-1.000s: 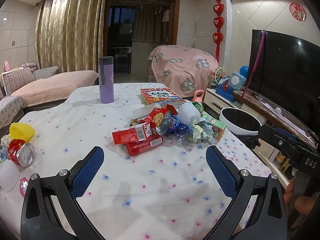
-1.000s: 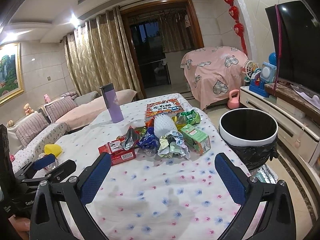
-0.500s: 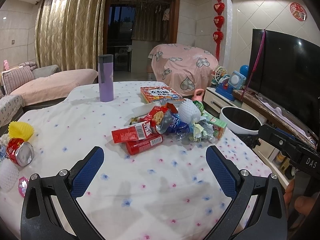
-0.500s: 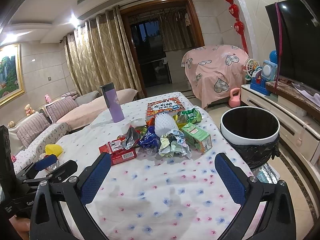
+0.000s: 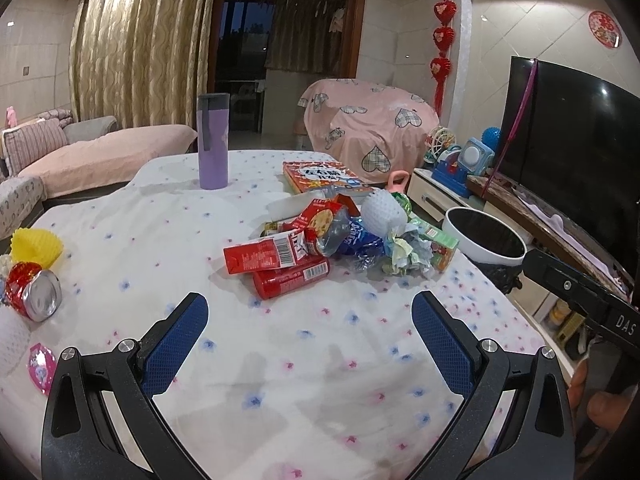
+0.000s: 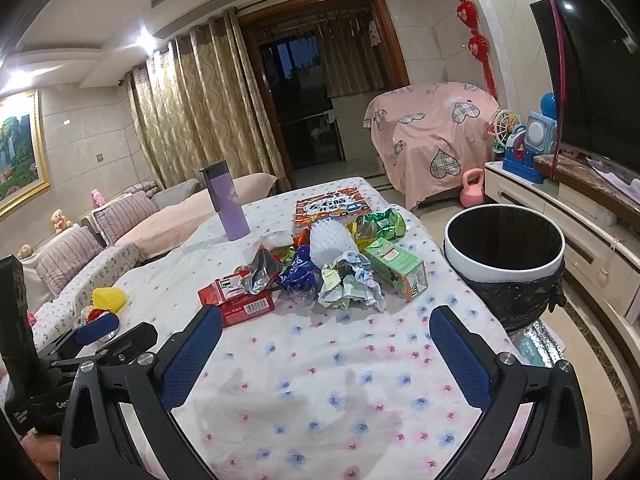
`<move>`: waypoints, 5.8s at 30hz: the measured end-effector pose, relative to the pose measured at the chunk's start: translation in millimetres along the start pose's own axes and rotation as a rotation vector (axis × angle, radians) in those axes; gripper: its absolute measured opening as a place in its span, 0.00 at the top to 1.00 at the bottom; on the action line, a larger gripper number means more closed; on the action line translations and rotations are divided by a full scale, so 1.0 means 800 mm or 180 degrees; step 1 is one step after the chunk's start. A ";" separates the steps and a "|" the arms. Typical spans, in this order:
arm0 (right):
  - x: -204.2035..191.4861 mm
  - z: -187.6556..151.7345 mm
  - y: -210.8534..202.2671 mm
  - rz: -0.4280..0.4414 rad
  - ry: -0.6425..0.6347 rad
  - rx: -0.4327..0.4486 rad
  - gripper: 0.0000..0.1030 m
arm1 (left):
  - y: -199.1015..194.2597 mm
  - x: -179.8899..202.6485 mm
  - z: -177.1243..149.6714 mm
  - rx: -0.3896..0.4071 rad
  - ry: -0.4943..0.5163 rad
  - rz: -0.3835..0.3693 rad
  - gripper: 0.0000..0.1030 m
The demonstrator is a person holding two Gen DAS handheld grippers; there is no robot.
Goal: Collect trash
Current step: 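Move both tools toward the pile of trash on the table, then grasp the red can with the left tool while the right tool grasps crumpled paper, then carry the red can and crumpled paper over the black-and-white trash bin, then open both tools to drop the can and paper into the bin, then move both tools back over the trash on the table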
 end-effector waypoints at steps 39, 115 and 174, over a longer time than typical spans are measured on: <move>0.036 0.000 0.167 -0.0062 0.0028 -0.0800 0.30 | 0.185 -0.051 -0.009 -0.0907 -0.0036 -0.0278 0.00; 0.259 0.141 0.086 -0.0542 0.0568 -0.0309 0.94 | 0.222 0.270 0.169 -0.0429 0.0750 -0.1443 0.66; 0.173 0.080 0.093 -0.0121 0.0513 -0.0561 0.27 | 0.174 0.095 0.064 -0.0706 -0.0047 -0.0867 0.32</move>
Point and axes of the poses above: each gripper's, at about its wrist camera, not at the fingertips, and y roughly the way its jaws point, x to its right, z to its top, the point moved 5 cm from there along y, roughly the way its jaws point, and after that the axes turned 15 degrees about y, right-handed, at the moved point
